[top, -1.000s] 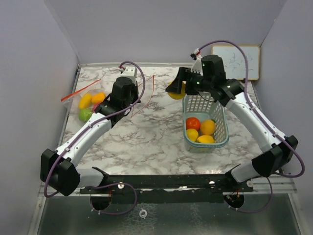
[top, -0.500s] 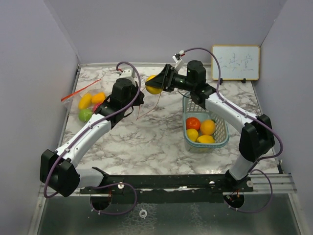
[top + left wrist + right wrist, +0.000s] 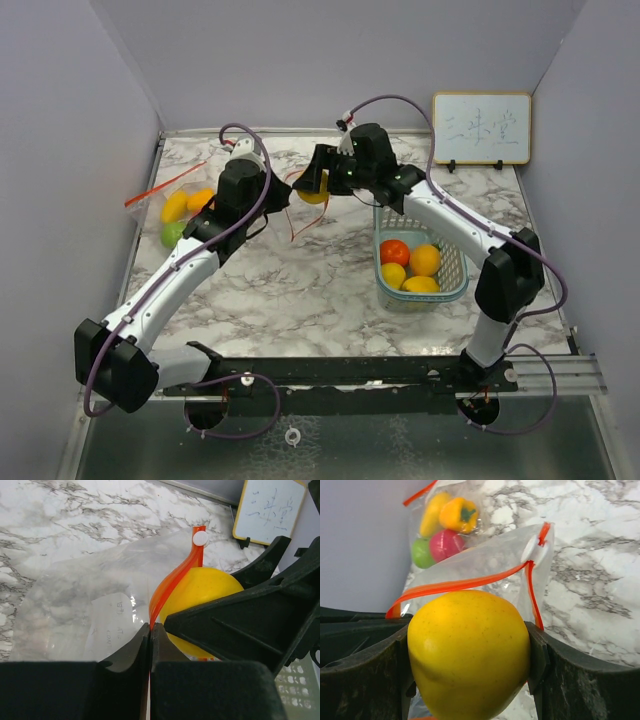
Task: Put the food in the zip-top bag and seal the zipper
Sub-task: Place the fake fruit in the zipper food storage bag, then pick up the fake fruit from the bin.
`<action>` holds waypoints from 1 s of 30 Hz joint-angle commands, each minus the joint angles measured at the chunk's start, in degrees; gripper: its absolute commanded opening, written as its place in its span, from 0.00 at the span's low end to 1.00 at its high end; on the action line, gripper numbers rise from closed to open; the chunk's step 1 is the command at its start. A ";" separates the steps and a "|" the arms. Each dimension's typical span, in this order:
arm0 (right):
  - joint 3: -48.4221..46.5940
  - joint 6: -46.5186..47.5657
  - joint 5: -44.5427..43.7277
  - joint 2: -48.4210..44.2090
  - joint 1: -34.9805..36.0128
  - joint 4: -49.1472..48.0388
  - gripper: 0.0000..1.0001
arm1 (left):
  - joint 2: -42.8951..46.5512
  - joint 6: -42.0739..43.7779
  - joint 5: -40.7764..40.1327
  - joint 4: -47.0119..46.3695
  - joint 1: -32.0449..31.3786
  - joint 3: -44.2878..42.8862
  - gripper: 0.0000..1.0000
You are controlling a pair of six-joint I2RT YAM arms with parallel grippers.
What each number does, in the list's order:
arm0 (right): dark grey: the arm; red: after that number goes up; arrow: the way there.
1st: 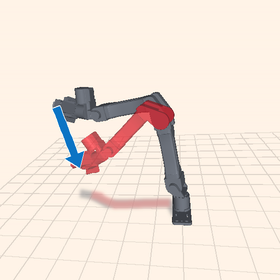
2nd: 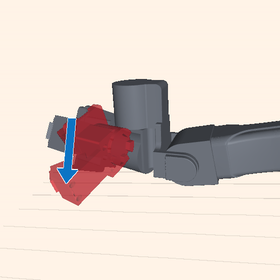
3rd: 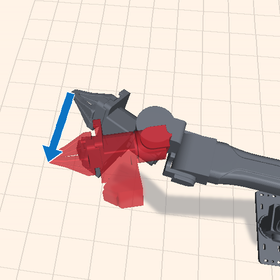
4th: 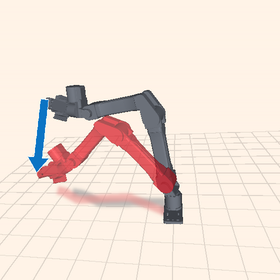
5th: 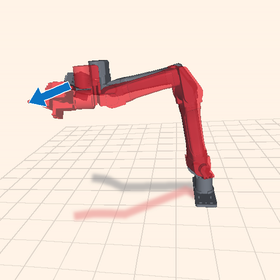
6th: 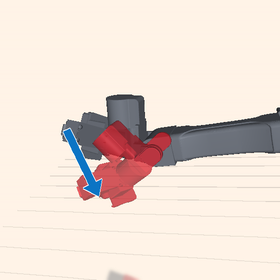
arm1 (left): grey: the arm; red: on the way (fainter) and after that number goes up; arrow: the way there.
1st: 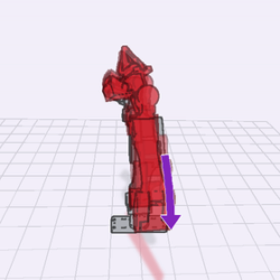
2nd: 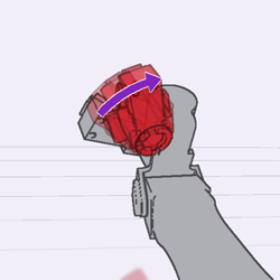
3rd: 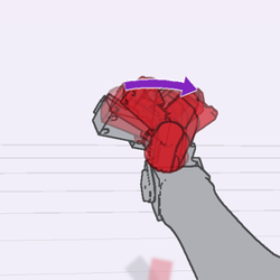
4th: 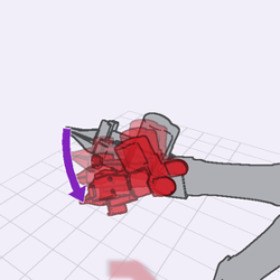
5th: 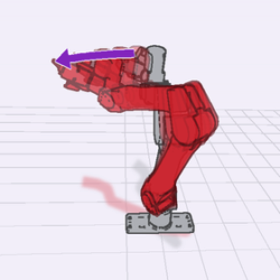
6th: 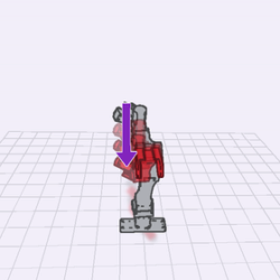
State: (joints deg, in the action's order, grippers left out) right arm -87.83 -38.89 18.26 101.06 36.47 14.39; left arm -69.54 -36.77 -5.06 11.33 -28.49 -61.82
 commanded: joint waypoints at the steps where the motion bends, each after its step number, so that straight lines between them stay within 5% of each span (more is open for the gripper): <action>1: -8.31 7.87 -11.79 3.70 2.74 15.54 0.43 | 0.64 -2.91 3.13 -3.33 0.45 -1.34 0.00; 5: -11.64 8.41 -13.65 4.36 3.34 18.15 0.97 | 0.78 -3.62 3.61 -3.91 0.54 -0.22 0.00; 6: -12.35 8.57 -13.80 4.55 3.35 18.73 1.00 | 0.87 -3.78 3.68 -4.09 0.61 0.06 0.00; 12: -15.33 9.72 -14.43 2.45 3.30 21.10 0.99 | 0.85 -4.41 3.23 -4.34 0.78 1.08 0.00; 18: -14.68 12.26 -25.92 -6.10 2.43 30.91 0.99 | 0.46 -4.11 1.86 -3.61 0.89 2.12 0.00; 24: -4.01 8.85 -28.65 -15.42 -6.26 45.91 1.00 | 0.87 -3.06 1.36 -3.20 0.98 3.72 0.00; 30: 9.40 5.97 -29.12 -17.13 -9.06 50.74 0.97 | 0.38 -2.69 2.08 -3.63 1.07 3.91 0.00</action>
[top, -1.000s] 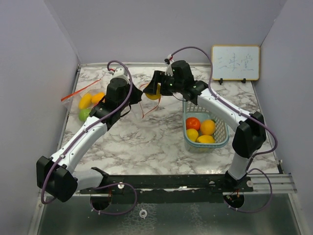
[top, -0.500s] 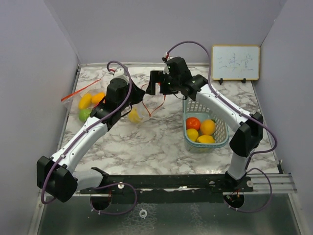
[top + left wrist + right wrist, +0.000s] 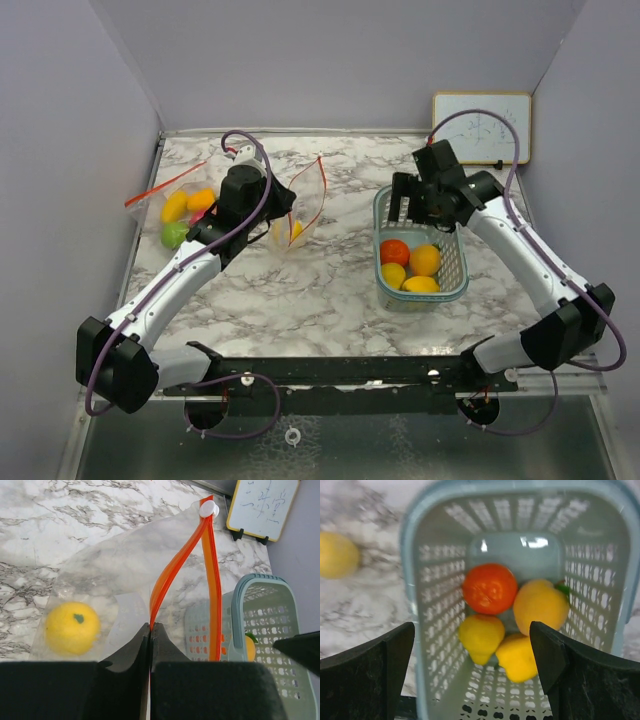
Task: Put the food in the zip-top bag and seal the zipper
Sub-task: Pick up the fake fruit from the bin.
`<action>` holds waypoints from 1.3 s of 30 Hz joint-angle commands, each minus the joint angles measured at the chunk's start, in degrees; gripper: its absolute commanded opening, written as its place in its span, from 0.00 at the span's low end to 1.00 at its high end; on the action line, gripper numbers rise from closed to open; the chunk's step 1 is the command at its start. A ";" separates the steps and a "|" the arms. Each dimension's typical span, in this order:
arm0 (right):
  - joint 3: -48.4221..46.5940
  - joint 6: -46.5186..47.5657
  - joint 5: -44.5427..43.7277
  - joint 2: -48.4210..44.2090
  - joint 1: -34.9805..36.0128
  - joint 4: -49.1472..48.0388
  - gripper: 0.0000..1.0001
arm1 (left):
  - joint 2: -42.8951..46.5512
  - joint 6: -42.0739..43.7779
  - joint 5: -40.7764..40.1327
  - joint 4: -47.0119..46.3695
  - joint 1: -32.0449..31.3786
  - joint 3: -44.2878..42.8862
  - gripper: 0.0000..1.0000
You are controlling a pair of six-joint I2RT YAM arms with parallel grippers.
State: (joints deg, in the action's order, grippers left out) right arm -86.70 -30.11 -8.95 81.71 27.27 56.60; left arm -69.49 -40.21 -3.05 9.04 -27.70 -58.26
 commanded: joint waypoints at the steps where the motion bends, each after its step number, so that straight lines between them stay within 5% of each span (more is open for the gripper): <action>1: 9.92 -3.40 -1.97 2.72 -0.19 8.13 0.97 | 0.25 0.74 0.36 -1.48 0.28 0.23 0.00; 18: 19.88 -3.20 -10.51 16.73 -2.13 -2.56 0.97 | -0.02 2.39 -0.05 0.45 0.50 -2.07 0.00; 29: 18.03 -0.42 -6.98 13.60 -2.13 -3.19 0.30 | -0.20 3.39 -0.73 1.47 0.98 -2.59 0.00; 39: -5.10 6.97 6.62 4.27 -2.00 4.16 0.21 | 0.23 3.29 -0.60 1.12 1.16 -2.10 0.00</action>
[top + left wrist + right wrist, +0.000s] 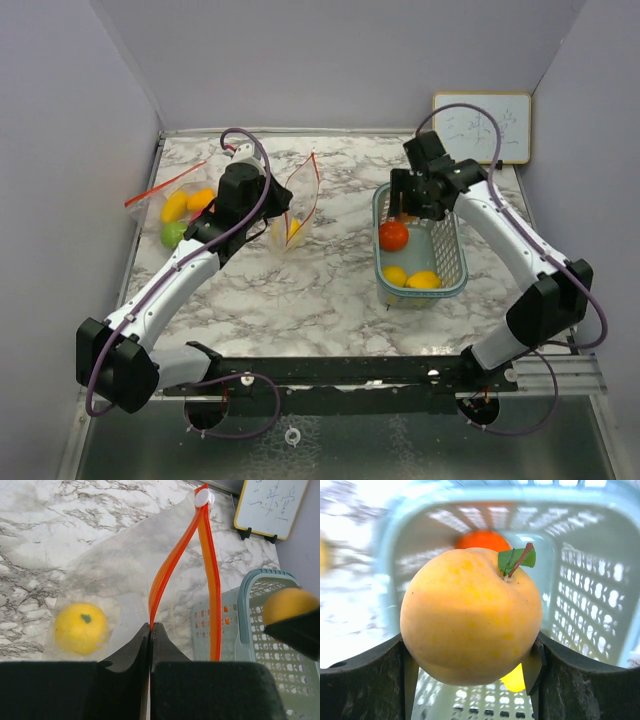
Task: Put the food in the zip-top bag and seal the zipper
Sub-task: Pick up the fake fruit from the bin, then place the fake fruit in the zipper food storage bag.
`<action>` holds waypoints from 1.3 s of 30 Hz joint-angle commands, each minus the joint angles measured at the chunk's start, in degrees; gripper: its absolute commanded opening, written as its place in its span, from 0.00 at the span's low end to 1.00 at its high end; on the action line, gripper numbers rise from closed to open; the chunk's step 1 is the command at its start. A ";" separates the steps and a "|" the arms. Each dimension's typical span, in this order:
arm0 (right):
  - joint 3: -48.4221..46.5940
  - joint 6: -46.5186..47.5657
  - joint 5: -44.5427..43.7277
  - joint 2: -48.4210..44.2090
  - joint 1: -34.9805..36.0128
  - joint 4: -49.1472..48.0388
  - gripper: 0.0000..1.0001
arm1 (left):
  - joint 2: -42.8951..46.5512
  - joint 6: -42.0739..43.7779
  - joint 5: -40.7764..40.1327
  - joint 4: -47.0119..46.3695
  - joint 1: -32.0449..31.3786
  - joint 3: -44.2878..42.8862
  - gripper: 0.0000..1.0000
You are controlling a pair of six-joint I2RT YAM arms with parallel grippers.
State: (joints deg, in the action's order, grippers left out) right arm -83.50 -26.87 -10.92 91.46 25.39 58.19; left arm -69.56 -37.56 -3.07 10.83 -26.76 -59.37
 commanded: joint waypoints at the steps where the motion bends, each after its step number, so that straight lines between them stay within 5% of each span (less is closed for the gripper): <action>1: -9.87 4.01 10.55 -6.17 -0.08 2.17 0.21 | 0.37 0.64 -0.52 -0.69 0.22 -0.85 0.00; 10: -13.06 -1.48 39.88 -2.06 5.55 -27.79 0.22 | 0.38 -0.44 0.77 -1.81 0.29 0.22 0.00; 15: -7.67 -13.22 45.95 2.84 7.31 -48.90 0.22 | 0.89 -0.75 0.60 -1.79 0.31 0.75 0.00; 23: -5.04 -23.71 52.26 10.73 7.48 -62.84 0.22 | 1.95 -1.22 -0.02 -1.63 0.31 1.27 0.00; 28: -4.08 -21.24 48.99 11.84 8.32 -57.63 0.21 | 2.06 -1.28 -0.27 -1.92 0.38 1.24 0.00; 39: -11.64 -4.97 28.04 13.54 11.10 -23.78 0.23 | 1.97 -0.59 -2.87 -1.27 0.46 0.37 0.00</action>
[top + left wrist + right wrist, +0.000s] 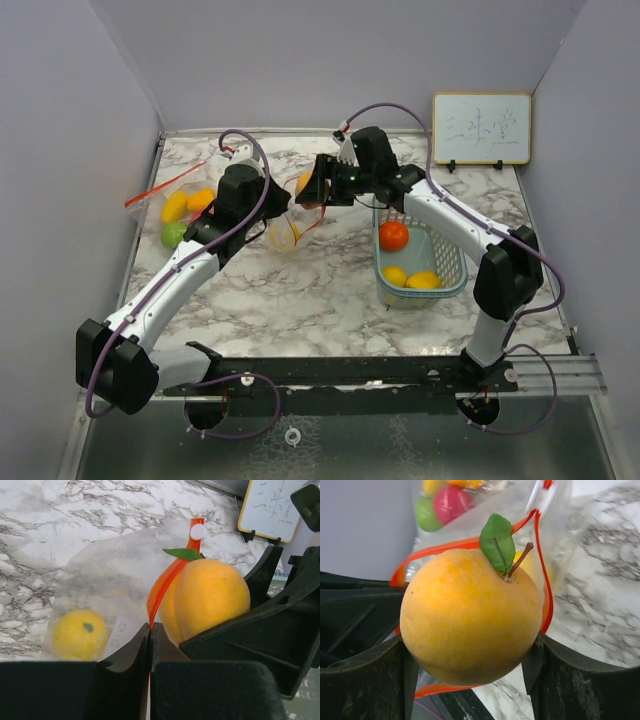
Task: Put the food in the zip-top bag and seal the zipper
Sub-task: Place the fake fruit in the zipper food storage bag.
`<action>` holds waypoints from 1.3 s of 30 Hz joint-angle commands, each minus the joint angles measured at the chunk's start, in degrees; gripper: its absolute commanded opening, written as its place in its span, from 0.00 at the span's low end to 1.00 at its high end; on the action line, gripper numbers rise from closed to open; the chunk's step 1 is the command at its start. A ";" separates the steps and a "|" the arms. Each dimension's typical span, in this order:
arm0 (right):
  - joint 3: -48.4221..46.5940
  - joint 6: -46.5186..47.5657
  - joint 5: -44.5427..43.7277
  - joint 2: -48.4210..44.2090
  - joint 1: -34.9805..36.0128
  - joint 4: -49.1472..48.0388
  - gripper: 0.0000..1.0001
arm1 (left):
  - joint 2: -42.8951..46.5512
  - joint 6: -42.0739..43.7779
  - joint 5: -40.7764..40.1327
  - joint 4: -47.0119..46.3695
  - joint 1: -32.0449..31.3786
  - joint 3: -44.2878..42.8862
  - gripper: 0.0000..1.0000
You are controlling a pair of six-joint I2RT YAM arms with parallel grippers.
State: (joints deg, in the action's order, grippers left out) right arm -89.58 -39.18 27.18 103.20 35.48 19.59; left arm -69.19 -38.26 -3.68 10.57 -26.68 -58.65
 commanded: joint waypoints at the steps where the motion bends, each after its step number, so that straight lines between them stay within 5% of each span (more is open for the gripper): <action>1: -7.26 8.11 -11.31 2.86 1.30 16.59 0.26 | 1.34 0.23 -2.31 -1.03 0.39 -0.66 0.00; 3: -10.40 9.46 -12.97 4.54 1.90 18.78 0.35 | 0.73 0.29 -1.86 -1.18 0.40 -1.14 0.00; 8: -17.85 11.83 -14.62 6.82 2.57 21.32 0.97 | -0.31 0.20 -0.91 -1.76 0.51 -1.62 0.00; 9: -18.66 12.18 -14.67 6.97 2.57 21.51 1.00 | -0.40 0.25 -0.89 -1.90 0.49 -1.48 0.00; 23: -21.25 16.71 -23.95 -0.25 0.25 29.25 1.00 | -1.87 -0.77 -0.18 -2.87 1.14 -2.04 0.00; 30: -15.61 13.54 -14.54 -3.20 -0.86 21.56 0.99 | -1.33 -3.86 1.97 -3.77 1.84 -2.60 0.00; 35: -11.05 8.44 -4.92 -2.26 -0.50 14.62 0.73 | -0.95 -5.74 2.87 -4.33 2.11 -2.53 0.00; 39: -10.28 8.29 -5.59 -1.03 1.51 13.27 0.65 | -0.60 -6.88 3.84 -4.64 2.20 -2.65 0.00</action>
State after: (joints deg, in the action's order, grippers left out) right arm -100.38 -28.91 17.78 100.90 35.00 37.82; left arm -70.94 -43.05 -2.22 8.27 -24.80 -59.44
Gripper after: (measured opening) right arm 0.677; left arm 0.017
